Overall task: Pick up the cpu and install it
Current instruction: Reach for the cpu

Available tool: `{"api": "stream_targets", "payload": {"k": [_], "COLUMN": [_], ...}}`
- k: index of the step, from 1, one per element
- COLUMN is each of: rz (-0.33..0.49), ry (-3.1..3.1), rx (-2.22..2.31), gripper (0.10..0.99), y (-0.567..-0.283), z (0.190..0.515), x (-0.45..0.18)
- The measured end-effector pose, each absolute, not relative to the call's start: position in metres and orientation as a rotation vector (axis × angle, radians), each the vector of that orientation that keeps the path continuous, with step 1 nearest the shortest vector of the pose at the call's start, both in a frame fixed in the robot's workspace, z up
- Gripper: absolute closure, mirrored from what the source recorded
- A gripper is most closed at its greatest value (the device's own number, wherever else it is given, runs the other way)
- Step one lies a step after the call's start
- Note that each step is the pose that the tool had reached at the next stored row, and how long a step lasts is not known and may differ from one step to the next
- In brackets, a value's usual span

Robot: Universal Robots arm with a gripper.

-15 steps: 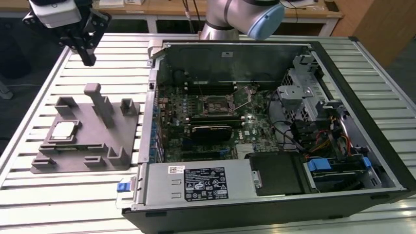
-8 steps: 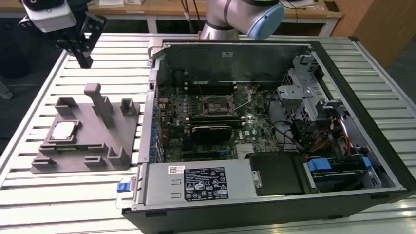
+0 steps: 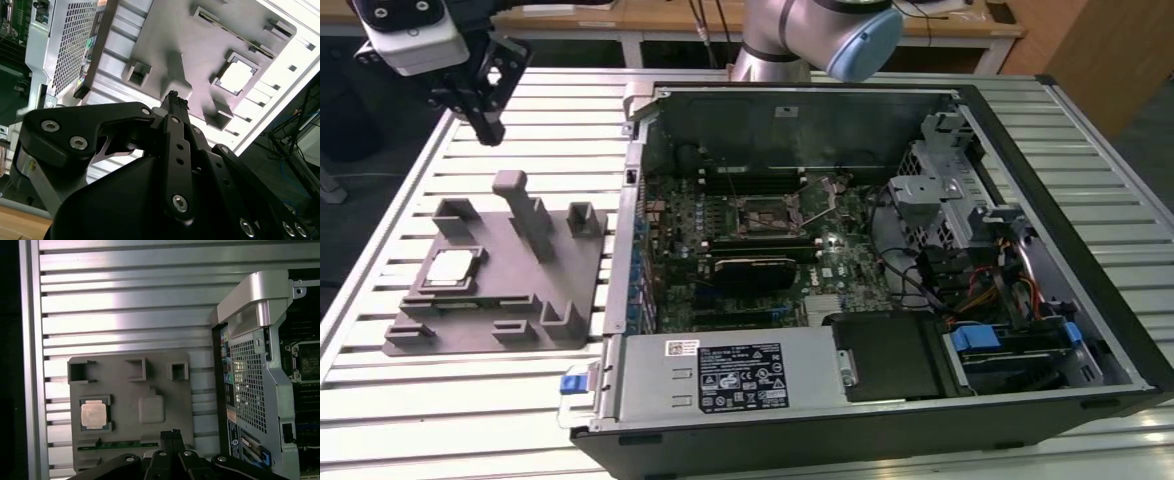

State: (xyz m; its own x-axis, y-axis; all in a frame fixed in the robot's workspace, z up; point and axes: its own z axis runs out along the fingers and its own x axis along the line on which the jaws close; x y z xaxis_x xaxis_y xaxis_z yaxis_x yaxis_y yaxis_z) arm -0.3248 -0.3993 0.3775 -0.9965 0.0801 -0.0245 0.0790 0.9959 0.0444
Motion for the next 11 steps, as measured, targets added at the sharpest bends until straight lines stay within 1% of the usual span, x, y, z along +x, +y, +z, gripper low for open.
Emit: {"api": "stream_targets", "payload": {"k": [11], "rz": [0.068], "ry": [3.112], "rx": [0.125], "gripper": [0.98], "y": [-0.3994], "z": [0.3707], "x": [-0.333]}}
